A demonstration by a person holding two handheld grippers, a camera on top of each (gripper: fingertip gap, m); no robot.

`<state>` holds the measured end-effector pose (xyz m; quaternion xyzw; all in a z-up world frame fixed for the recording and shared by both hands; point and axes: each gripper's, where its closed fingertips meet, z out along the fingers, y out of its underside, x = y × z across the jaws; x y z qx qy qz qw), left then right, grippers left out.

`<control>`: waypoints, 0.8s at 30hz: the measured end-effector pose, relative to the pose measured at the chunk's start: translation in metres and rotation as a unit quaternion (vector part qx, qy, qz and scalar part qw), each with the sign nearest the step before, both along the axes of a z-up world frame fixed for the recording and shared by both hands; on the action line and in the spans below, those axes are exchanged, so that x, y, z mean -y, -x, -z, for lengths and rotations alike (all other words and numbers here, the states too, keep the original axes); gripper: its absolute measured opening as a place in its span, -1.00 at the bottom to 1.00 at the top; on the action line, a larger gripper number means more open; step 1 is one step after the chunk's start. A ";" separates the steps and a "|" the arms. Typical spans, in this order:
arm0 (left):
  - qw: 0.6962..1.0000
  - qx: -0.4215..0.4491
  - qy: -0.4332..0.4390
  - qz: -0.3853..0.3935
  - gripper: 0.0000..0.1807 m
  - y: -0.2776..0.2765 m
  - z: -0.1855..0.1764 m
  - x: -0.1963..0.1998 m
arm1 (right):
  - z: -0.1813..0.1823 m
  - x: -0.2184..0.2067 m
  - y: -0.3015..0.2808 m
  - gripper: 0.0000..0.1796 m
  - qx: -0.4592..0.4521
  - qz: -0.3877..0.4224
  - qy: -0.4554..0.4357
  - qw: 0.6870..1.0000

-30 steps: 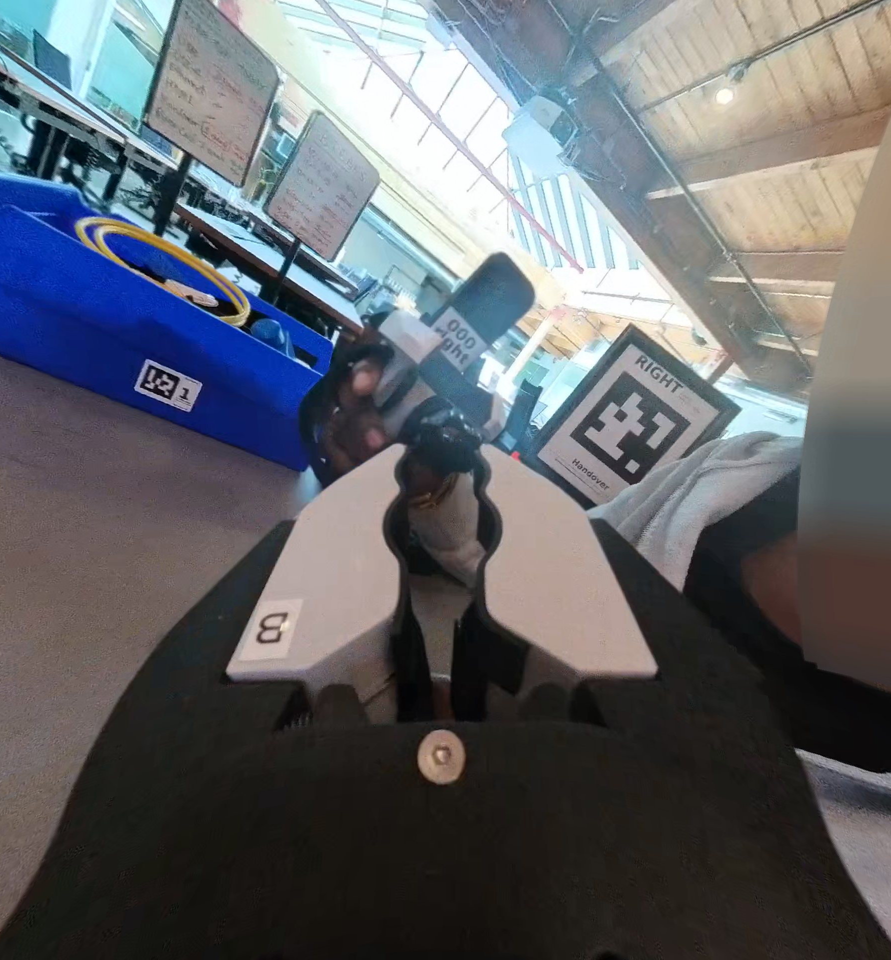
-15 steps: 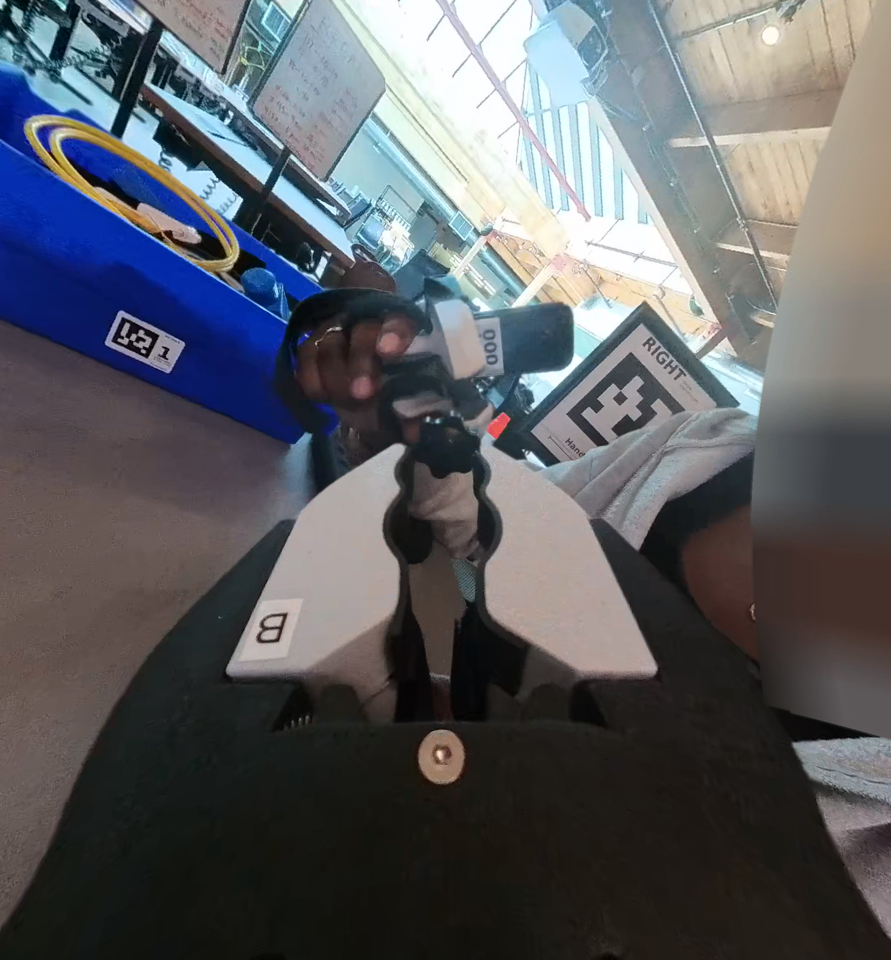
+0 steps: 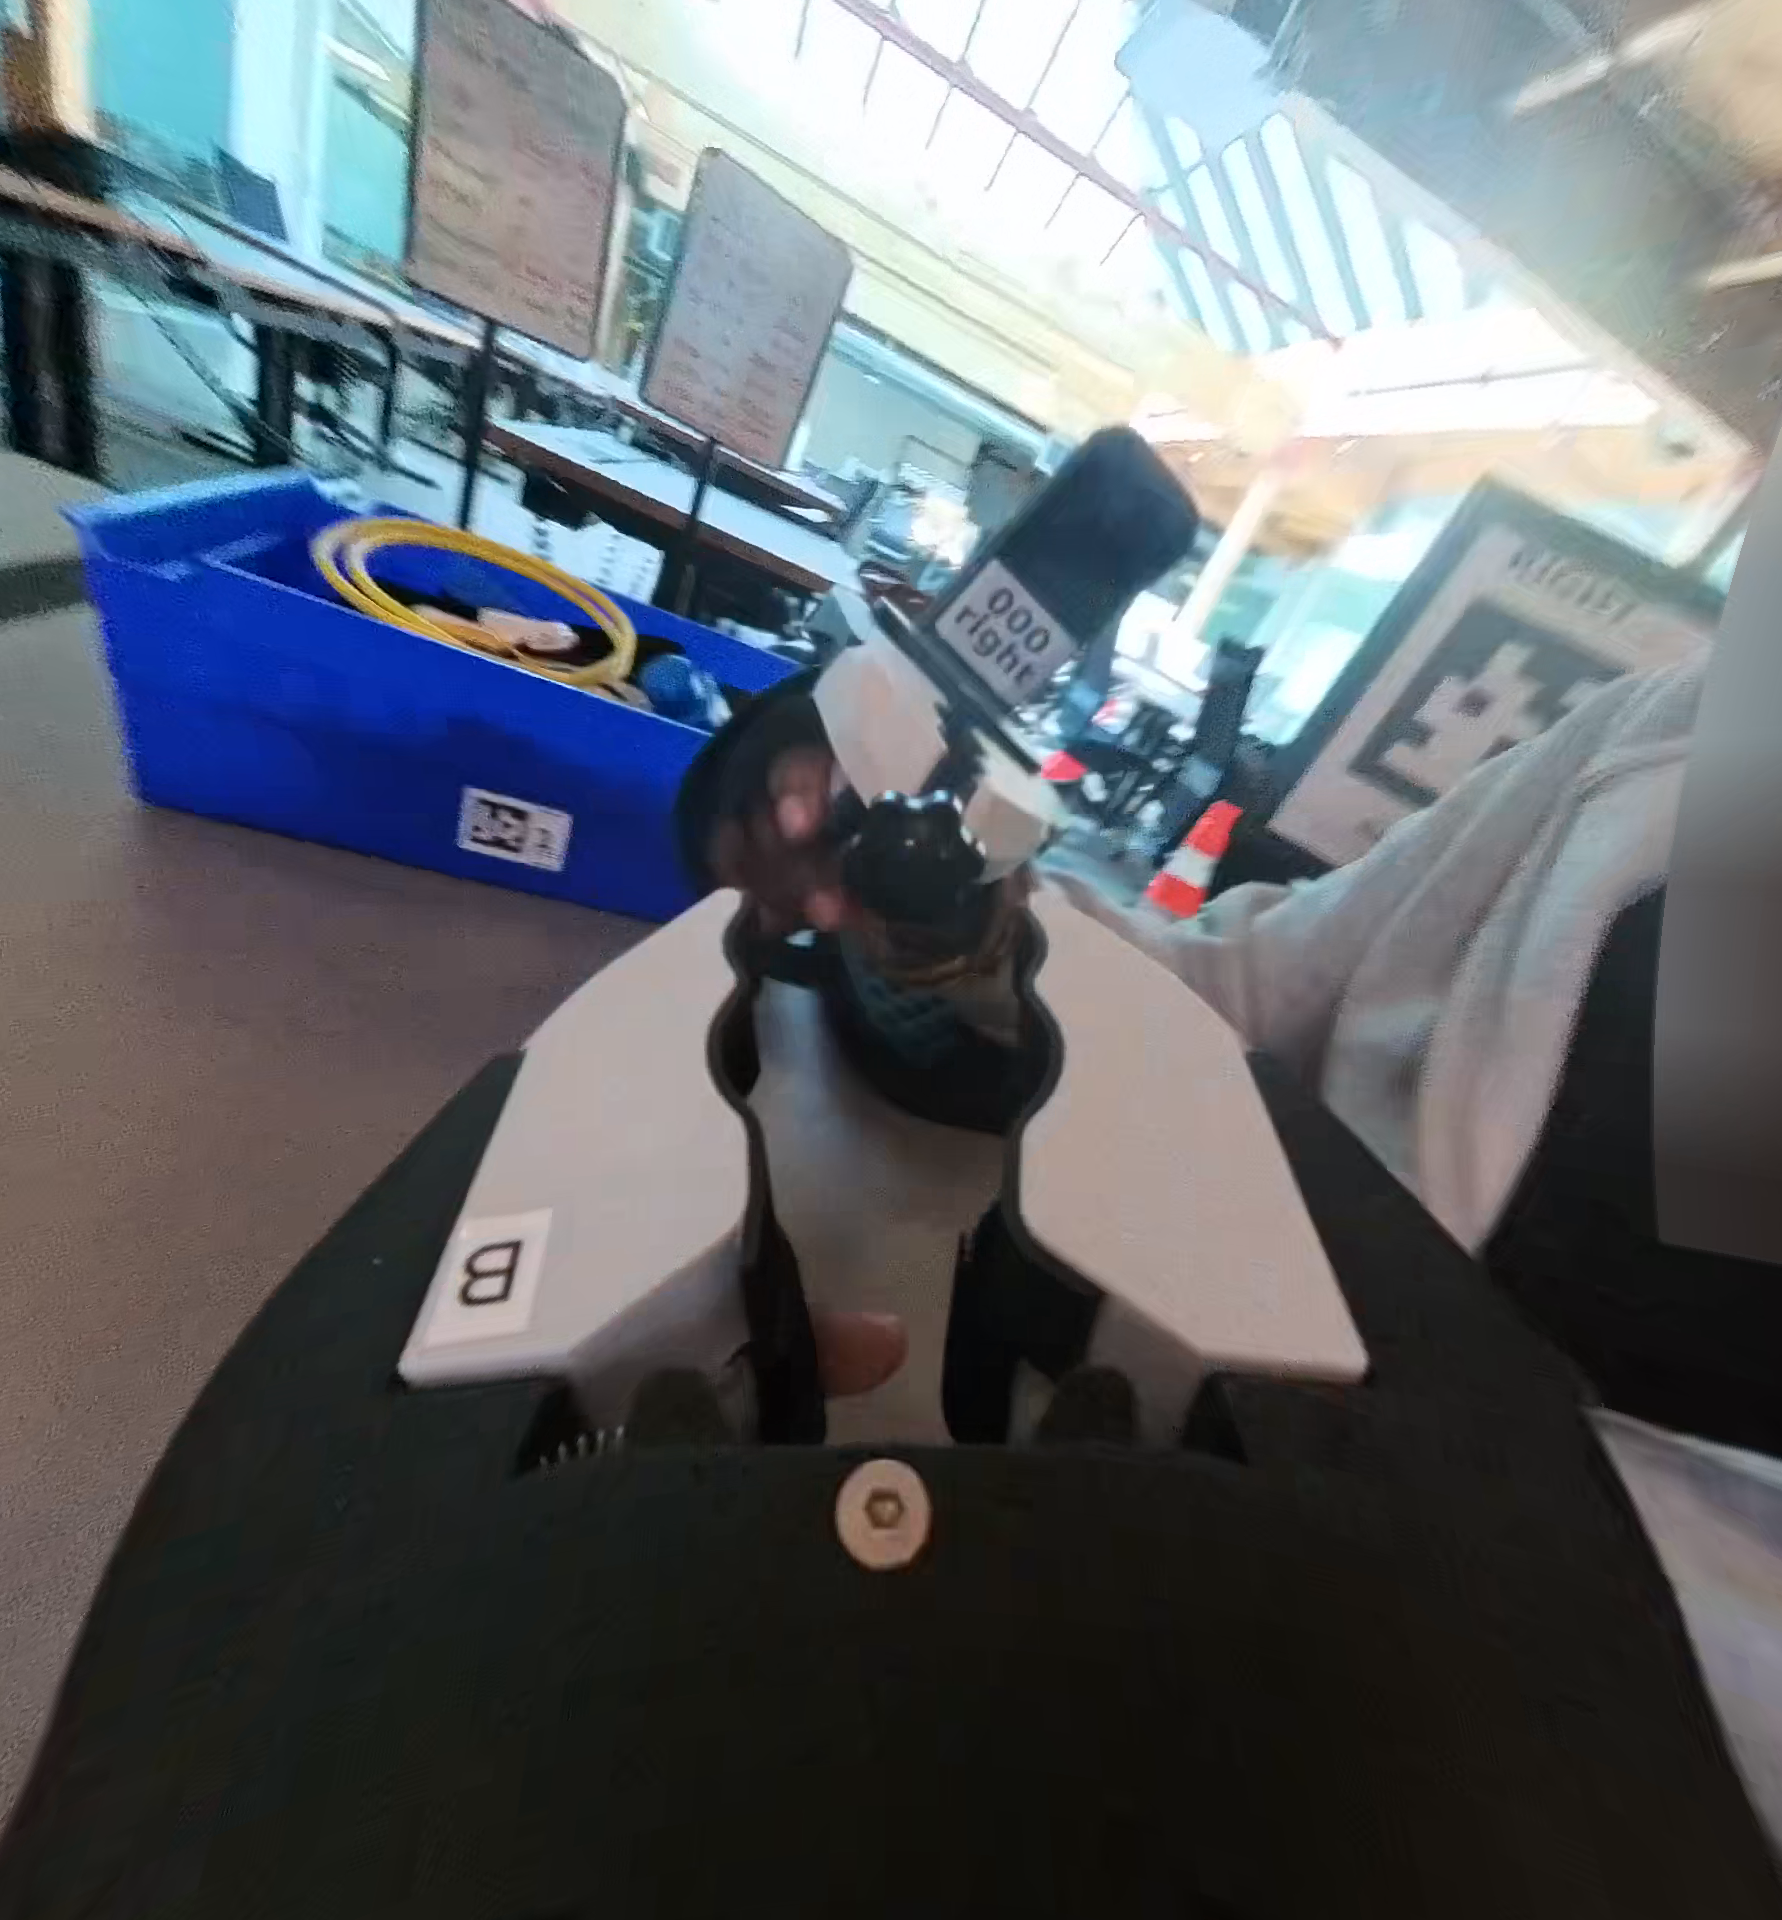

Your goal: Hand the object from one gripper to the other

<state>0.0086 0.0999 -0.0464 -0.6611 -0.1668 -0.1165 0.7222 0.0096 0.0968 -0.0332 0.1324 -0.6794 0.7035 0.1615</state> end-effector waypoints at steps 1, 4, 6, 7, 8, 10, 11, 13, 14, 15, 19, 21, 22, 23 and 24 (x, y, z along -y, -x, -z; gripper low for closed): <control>0.997 -0.060 0.020 -0.033 -0.48 0.005 0.003 0.002 | 0.000 0.000 0.003 -0.94 0.075 -0.022 0.007 0.997; 0.964 -0.241 0.061 -0.097 -0.49 0.010 0.005 0.010 | 0.001 -0.003 0.009 -0.94 0.258 -0.090 0.032 0.961; 0.938 -0.315 0.075 -0.125 -0.52 0.012 0.003 0.013 | 0.005 -0.003 0.008 -0.94 0.330 -0.126 0.026 0.935; 0.933 -0.328 0.069 -0.129 -0.53 0.010 0.000 0.013 | 0.008 -0.002 0.007 -0.94 0.353 -0.135 0.018 0.926; 0.934 -0.331 0.059 -0.123 -0.55 0.007 -0.002 0.012 | 0.011 0.000 0.006 -0.94 0.369 -0.143 0.015 0.918; 0.936 -0.334 0.046 -0.105 -0.60 0.000 -0.004 0.010 | 0.013 0.002 0.003 -0.94 0.391 -0.159 0.014 0.906; 0.935 -0.337 0.050 -0.103 -0.64 -0.001 -0.003 0.009 | 0.013 0.003 0.002 -0.94 0.398 -0.163 0.013 0.903; 0.934 -0.338 0.063 -0.100 -0.70 0.000 0.000 0.008 | 0.014 0.003 0.001 -0.94 0.399 -0.165 0.009 0.902; 0.935 -0.337 0.061 -0.095 -0.71 -0.002 0.001 0.007 | 0.015 0.003 0.001 -0.94 0.398 -0.163 0.008 0.903; 0.936 -0.334 0.059 -0.092 -0.71 -0.003 0.001 0.006 | 0.015 0.003 0.001 -0.94 0.397 -0.163 0.007 0.903; 0.941 -0.319 0.073 -0.091 -0.77 -0.001 0.003 0.005 | 0.015 0.004 0.000 -0.94 0.399 -0.166 0.010 0.902; 0.959 -0.264 0.066 -0.084 -0.78 0.000 0.002 0.005 | 0.015 0.003 0.001 -0.94 0.366 -0.155 0.013 0.918; 0.968 -0.232 0.057 -0.082 -0.78 0.002 0.000 0.005 | 0.014 0.003 0.003 -0.91 0.331 -0.140 0.017 0.933; 0.976 -0.197 0.046 -0.075 -0.78 0.002 -0.001 0.005 | 0.014 0.003 0.005 -0.81 0.286 -0.117 0.021 0.951; 0.985 -0.158 0.034 -0.065 -0.78 0.003 -0.002 0.006 | 0.013 0.002 0.007 -0.76 0.232 -0.090 0.024 0.968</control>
